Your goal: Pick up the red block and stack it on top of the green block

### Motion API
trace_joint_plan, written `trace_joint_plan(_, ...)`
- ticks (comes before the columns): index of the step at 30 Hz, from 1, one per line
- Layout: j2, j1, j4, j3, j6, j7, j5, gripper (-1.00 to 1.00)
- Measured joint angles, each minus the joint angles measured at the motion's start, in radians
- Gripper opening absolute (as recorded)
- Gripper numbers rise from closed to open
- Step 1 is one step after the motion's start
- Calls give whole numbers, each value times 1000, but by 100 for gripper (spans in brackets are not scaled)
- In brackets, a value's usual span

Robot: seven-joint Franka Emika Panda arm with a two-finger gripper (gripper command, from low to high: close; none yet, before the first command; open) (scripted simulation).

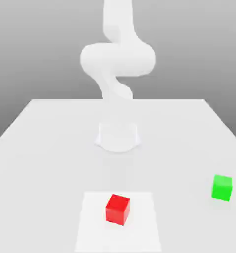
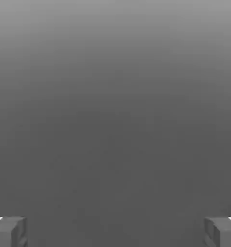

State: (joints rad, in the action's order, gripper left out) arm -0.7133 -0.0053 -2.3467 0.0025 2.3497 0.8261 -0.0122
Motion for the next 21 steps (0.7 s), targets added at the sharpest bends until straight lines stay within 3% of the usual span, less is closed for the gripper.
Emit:
trace_joint_plan(12, 446, -29, -235, 35, 253, 155, -33, 0)
trace_joint_plan(21, 772, -37, -383, 38, 450, 307, 18, 0)
